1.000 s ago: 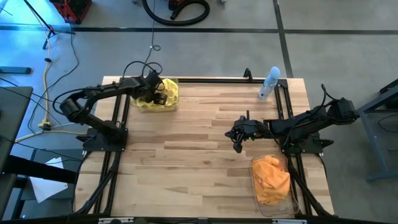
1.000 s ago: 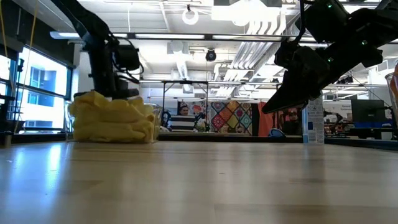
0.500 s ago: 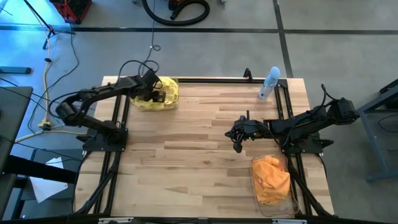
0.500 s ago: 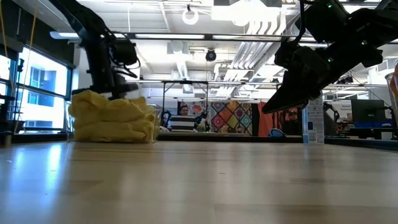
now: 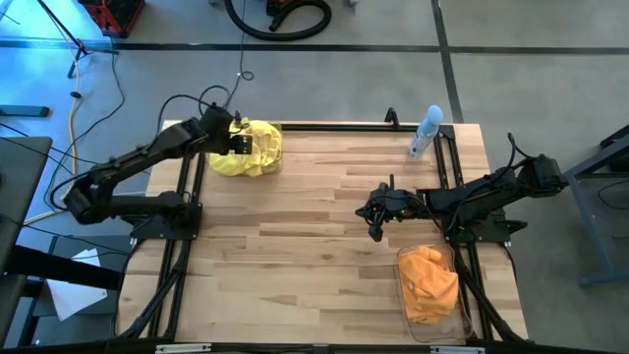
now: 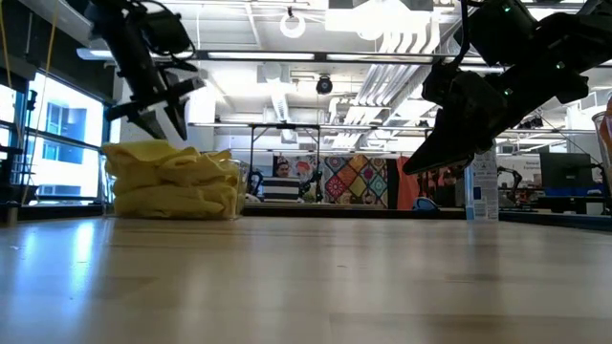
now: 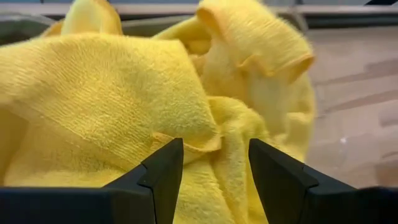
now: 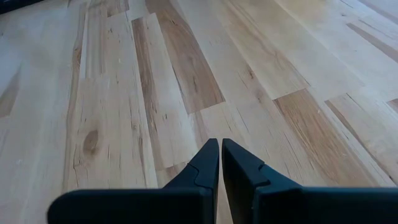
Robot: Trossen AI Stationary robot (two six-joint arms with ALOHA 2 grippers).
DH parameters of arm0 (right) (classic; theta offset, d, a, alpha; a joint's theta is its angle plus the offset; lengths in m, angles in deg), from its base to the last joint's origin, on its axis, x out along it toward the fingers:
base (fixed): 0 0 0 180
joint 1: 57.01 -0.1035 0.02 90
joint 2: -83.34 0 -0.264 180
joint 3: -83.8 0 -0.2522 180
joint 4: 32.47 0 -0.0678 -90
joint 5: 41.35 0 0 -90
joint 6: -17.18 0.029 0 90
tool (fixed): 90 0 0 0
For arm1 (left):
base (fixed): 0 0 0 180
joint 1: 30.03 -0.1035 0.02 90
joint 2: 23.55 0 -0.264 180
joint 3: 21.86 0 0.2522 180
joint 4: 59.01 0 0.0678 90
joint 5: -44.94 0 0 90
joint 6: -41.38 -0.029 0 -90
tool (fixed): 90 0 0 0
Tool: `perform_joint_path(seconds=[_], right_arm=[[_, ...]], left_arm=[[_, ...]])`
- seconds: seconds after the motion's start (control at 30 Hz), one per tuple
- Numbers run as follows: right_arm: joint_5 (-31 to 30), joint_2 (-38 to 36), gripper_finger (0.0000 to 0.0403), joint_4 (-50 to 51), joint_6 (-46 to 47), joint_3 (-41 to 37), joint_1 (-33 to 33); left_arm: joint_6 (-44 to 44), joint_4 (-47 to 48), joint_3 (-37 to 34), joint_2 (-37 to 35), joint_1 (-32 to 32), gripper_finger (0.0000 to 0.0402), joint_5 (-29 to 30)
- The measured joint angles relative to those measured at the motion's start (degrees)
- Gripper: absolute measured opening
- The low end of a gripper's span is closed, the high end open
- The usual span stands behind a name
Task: Sort microfiber towel by color & place in baskets
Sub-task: Put the yellow towel into the top transparent bin
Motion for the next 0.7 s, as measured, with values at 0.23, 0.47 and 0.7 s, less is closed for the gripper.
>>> perform_joint_path(seconds=[0.23,0.47,0.7], right_arm=[[0.02,0.0,0.0016,0.0,-0.35,0.0,0.0],[-1.23,0.0,0.0016,0.01,-1.05,0.01,0.0],[-2.08,0.0,0.0016,0.02,-0.92,0.01,0.0]], left_arm=[[2.27,3.33,0.0,-4.97,1.82,0.0174,-1.56],[9.0,9.64,0.0,-2.77,7.4,0.0174,1.51],[7.63,3.87,0.02,6.47,5.69,0.0174,3.39]])
